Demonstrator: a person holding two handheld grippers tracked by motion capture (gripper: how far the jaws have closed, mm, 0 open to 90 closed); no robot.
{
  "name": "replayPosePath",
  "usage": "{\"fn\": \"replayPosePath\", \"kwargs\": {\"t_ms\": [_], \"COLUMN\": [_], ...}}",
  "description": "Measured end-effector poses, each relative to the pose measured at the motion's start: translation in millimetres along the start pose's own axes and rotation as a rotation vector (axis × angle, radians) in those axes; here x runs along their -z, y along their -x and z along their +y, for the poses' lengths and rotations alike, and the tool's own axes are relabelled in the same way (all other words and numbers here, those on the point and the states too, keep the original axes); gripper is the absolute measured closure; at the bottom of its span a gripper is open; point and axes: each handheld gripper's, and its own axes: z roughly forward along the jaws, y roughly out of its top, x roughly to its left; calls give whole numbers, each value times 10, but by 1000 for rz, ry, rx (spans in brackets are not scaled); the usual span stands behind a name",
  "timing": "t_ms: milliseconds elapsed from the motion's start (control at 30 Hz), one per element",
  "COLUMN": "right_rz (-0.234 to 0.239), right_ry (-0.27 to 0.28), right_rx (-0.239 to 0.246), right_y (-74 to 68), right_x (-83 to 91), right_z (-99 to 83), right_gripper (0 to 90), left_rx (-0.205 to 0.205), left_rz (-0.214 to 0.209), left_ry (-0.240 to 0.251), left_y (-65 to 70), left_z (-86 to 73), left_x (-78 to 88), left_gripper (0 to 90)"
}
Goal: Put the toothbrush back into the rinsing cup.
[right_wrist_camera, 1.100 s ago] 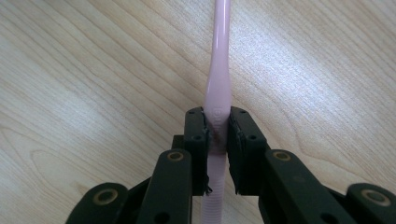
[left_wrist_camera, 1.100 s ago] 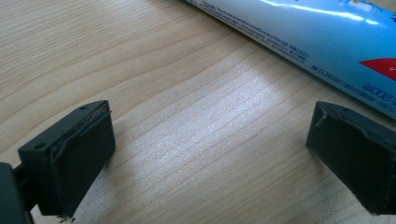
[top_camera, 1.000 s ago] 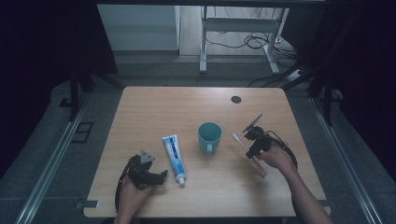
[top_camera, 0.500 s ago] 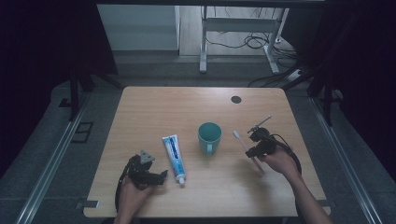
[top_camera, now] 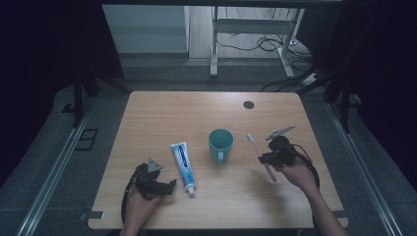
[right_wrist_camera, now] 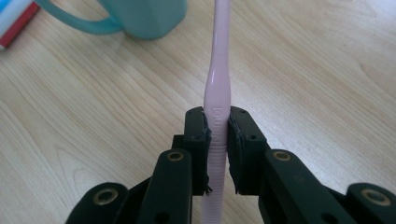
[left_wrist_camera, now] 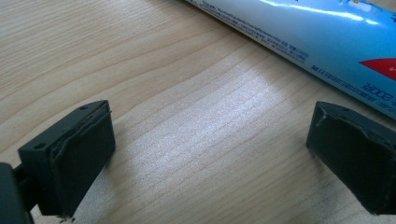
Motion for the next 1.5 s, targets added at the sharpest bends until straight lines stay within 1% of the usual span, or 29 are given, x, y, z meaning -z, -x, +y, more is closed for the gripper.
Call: {"fn": "replayPosePath", "kwargs": {"t_ms": [100,133,167,200,300,367,433,533,567,600,667,700,733,933,1000,1033,1233,1433,1500], "right_rz": [2,2,3,3,4,7,4,7,7,8,10,13,13,23,27,30,42,48,51], "right_ry": [30,30,52,52,93,102,124,159,159,181,187,204,204,263,269,283,305,318,330], "right_rx": [3,3,2,2,0,-1,-1,2,2,7,5,10,10,21,20,26,29,32,34], "right_y": [-1,-1,-5,-5,-16,-17,-26,-36,-36,-46,-51,-60,-60,-109,-117,-137,-178,-204,-217], "right_x": [22,22,31,31,57,67,88,129,129,153,161,178,178,223,228,239,257,245,236], "right_z": [-23,-23,-35,-35,-51,-53,-54,-49,-49,-43,-40,-31,-31,17,26,51,129,180,204], "right_gripper": [783,783,783,783,783,783,784,784,784,783,783,783,783,783,783,784,783,783,783], "left_rx": [0,0,0,0,0,0,0,0,0,0,0,-2,-2,-2,0,-1,-3,-3,-3], "left_rz": [0,0,0,0,0,0,0,0,0,0,0,1,1,0,1,1,1,1,1], "left_ry": [0,0,0,0,0,0,0,0,0,0,0,0,0,3,4,4,4,4,4], "left_y": [1,1,0,0,0,0,0,0,0,0,0,-1,-1,-2,0,0,-2,-2,-2], "left_z": [0,0,0,0,0,0,0,0,0,0,0,0,0,0,0,1,1,1,1], "left_x": [0,0,0,0,0,0,0,0,0,0,0,0,0,-2,-3,-2,-3,-3,-3], "left_gripper": [12,12,12,12,12,12,13,12,12,12,12,12,13,13,12,12,13,13,13]}}
